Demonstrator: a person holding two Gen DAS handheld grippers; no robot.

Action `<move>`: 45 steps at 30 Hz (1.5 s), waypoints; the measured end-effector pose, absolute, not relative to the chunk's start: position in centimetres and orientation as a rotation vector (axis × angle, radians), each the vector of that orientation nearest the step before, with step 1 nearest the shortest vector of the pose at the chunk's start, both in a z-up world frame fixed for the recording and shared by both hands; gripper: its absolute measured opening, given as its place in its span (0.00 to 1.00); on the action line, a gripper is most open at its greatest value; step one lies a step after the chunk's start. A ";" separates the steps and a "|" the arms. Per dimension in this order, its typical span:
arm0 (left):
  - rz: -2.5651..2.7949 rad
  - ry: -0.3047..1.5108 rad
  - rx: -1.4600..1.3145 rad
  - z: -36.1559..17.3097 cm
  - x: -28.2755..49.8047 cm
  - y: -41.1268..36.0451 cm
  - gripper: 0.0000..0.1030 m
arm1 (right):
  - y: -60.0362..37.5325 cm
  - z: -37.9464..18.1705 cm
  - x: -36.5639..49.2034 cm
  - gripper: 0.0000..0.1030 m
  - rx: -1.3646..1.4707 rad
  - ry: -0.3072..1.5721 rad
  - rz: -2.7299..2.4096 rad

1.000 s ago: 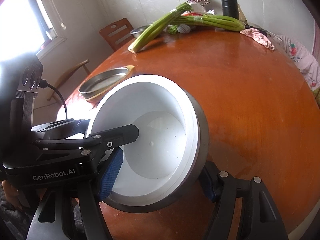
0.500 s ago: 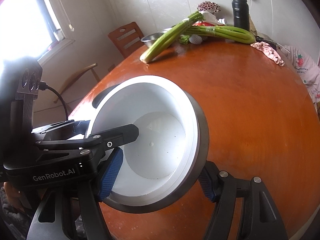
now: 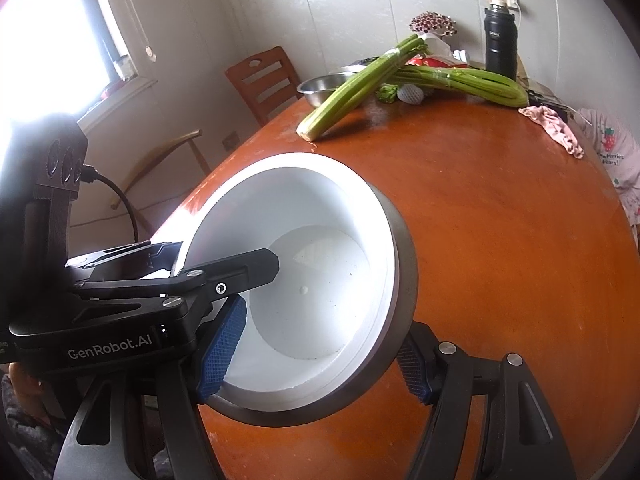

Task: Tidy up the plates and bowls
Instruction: 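Carry the steel bowl with the left gripper over the silver pan stack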

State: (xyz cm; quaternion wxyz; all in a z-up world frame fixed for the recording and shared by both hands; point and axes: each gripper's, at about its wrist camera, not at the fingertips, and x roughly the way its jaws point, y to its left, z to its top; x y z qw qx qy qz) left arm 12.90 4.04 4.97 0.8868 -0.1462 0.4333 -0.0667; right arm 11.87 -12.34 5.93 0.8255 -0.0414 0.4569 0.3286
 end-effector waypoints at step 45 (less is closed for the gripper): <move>-0.001 0.914 -0.358 4.9 18.0 15.4 0.55 | -0.4 6.0 18.6 0.71 -0.172 1.016 0.827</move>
